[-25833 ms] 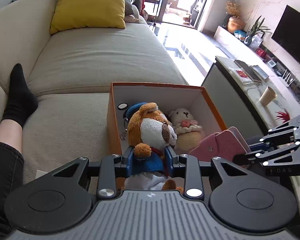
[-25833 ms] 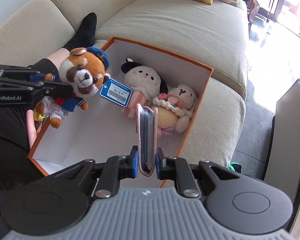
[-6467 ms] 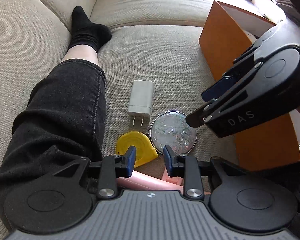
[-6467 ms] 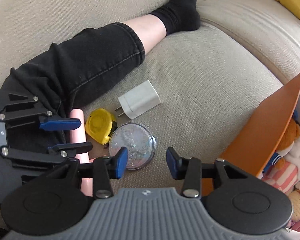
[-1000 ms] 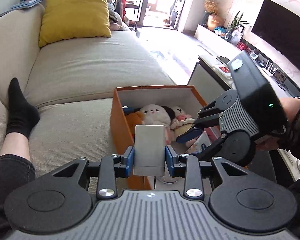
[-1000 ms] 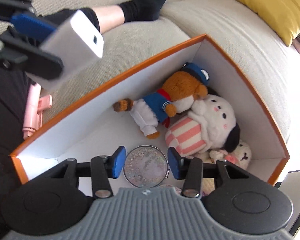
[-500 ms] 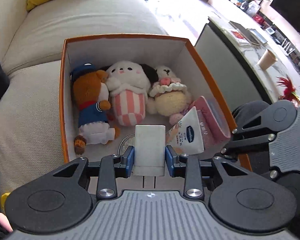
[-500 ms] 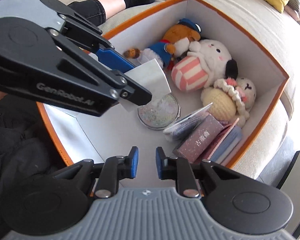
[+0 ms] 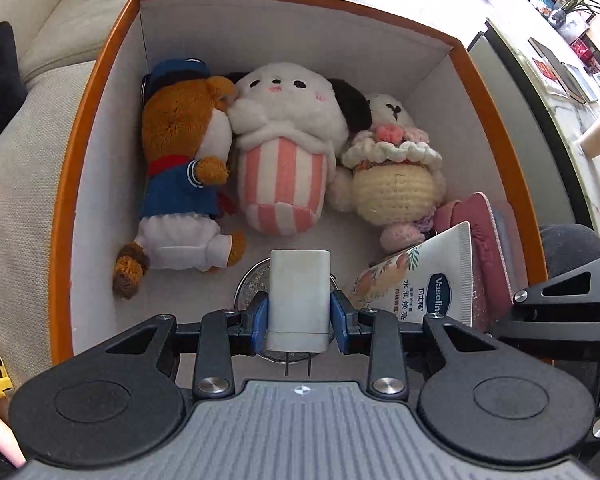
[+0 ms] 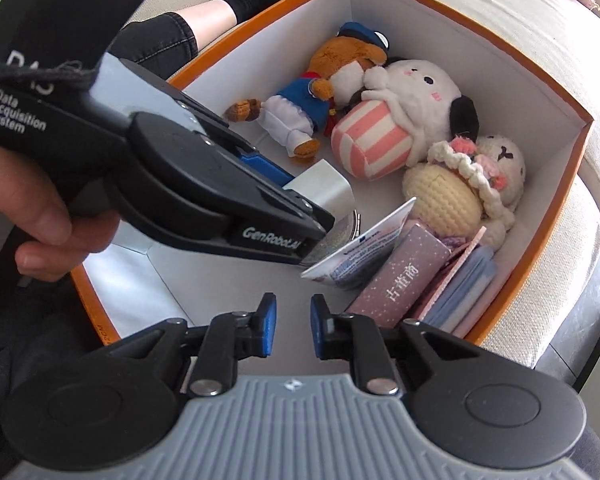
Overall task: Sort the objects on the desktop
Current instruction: 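Lower the white charger into the box and open the left tool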
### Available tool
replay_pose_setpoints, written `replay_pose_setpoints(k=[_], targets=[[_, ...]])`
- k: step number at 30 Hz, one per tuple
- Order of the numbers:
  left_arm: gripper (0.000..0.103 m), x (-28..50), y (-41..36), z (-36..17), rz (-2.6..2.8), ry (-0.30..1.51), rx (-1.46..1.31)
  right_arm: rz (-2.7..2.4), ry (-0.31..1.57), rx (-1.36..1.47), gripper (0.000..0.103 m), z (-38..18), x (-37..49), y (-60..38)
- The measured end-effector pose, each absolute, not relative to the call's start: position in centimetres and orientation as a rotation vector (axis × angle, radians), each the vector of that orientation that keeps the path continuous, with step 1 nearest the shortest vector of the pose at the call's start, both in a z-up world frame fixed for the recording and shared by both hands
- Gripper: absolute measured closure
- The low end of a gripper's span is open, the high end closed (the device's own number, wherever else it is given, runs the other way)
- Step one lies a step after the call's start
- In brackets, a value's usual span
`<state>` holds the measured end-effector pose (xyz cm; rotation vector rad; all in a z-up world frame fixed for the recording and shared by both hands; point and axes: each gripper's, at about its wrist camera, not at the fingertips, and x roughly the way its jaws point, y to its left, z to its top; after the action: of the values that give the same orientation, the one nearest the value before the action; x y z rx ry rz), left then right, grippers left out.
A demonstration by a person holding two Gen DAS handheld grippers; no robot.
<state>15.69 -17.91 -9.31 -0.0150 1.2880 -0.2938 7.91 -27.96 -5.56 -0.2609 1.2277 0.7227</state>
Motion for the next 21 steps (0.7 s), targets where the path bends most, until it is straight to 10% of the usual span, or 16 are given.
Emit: replay_pose_setpoints(k=[21], targets=[[0.075, 15.5, -14.8, -8.3, -0.361, 1.274, -0.156, 0.692, 1.232, -0.262, 0.083, -5.5, 7.7, -27.7]])
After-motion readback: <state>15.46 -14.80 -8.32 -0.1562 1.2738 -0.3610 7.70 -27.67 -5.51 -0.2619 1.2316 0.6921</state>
